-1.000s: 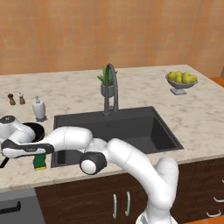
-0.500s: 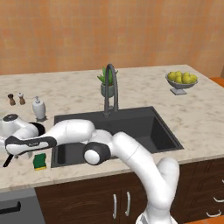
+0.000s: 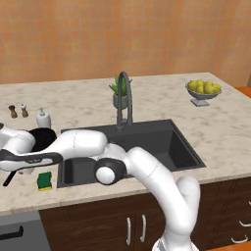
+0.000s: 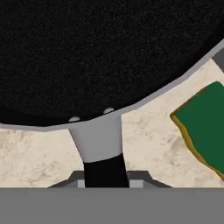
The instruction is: Pick the pan and sponge and place them into the sink. Then turn on the water.
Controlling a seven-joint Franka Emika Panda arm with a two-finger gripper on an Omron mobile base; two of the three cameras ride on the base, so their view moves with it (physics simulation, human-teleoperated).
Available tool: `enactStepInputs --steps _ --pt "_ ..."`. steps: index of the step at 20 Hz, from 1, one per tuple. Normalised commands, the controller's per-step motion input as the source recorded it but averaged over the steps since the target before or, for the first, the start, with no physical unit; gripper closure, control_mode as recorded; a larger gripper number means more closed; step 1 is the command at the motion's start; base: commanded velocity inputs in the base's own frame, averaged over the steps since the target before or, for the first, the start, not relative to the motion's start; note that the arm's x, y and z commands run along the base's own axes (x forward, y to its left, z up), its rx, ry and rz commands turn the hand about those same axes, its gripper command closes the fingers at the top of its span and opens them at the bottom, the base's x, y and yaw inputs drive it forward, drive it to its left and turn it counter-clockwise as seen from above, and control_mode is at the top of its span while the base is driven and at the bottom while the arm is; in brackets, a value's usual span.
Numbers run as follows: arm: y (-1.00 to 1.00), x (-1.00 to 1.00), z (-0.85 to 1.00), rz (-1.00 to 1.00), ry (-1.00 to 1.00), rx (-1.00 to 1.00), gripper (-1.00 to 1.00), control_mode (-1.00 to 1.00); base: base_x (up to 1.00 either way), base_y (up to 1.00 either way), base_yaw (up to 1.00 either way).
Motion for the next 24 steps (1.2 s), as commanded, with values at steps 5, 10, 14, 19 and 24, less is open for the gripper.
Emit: enactStepInputs --steps 5,10,14,19,24 --pt "-0.41 -0.56 0.62 -0.02 -0.04 -0.14 1.0 -1.0 0.0 0.0 0.0" --pt "-1.0 -0.87 -0.06 -0.16 -0.03 0.0 1.0 -1.0 0.0 0.0 0.0" --pt "-1.0 -0.7 -0.42 -0.12 -0.04 0.11 1.0 -1.0 0.0 0.0 0.0" --pt "-1.0 -0.26 -0.94 -0.04 -0.32 0.32 1.0 -1.0 0.0 0.0 0.0" --pt "-1.0 -0.05 -0.72 -0.02 -0.49 0.32 1.0 -1.0 0.0 0.0 0.0"
